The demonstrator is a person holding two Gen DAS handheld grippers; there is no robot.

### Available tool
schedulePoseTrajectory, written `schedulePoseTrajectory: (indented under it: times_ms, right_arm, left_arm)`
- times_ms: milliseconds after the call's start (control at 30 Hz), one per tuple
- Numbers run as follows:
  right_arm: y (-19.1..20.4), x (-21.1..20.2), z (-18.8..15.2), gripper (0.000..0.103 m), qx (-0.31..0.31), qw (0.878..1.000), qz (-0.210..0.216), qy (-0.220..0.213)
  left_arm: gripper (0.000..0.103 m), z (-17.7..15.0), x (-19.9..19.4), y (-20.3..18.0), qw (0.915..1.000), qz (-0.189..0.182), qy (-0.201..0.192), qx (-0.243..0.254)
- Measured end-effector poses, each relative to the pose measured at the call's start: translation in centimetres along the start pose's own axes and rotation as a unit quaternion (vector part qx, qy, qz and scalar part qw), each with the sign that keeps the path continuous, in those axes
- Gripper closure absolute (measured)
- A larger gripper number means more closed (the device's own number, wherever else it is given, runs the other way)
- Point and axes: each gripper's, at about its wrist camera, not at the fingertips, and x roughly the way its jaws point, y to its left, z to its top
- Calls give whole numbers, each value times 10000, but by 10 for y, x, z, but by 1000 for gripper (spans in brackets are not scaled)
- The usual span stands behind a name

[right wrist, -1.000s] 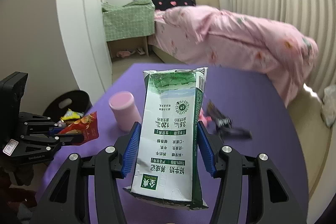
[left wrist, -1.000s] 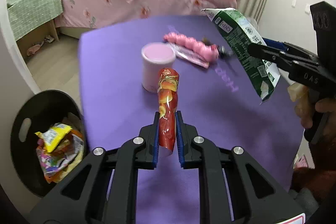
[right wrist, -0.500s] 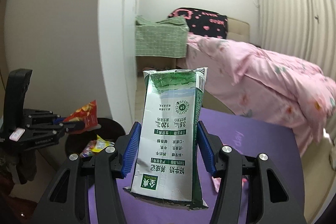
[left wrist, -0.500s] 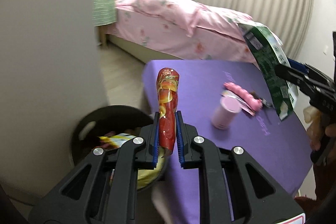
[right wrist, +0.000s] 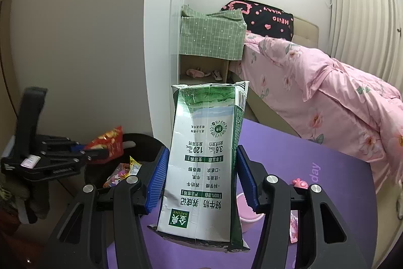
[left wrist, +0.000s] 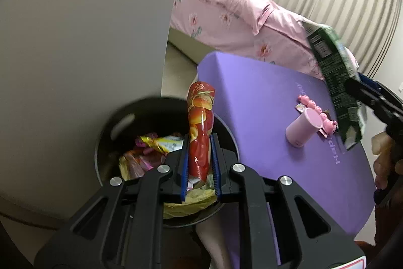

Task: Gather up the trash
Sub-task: 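Carry the sauce packet over the bin and open the left gripper, then lower the green milk carton into the bin and open the right gripper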

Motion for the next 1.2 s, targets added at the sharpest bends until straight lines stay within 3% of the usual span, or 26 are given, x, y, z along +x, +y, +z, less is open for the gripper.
schedulePoseTrajectory:
  times_ms: [233, 300, 467, 900, 1200]
  right_arm:
    - [-1, 11, -5, 53, 15, 9999, 21, 138]
    - [-1, 14, -7, 53, 43, 9998, 49, 184]
    - [0, 25, -7, 53, 111, 9994, 181, 269]
    - [35, 67, 7, 53, 179, 9961, 797, 341]
    - [89, 132, -2, 53, 178, 9877, 1325, 811]
  left_arm:
    - [80, -16, 42, 26, 9975, -132, 511, -465]
    - [68, -19, 48, 29, 9971, -113, 549, -506]
    - [54, -20, 40, 34, 9967, -222, 435, -640]
    - [53, -20, -27, 76, 9923, 113, -291, -1195]
    - [53, -34, -51, 96, 9885, 352, -562, -1362]
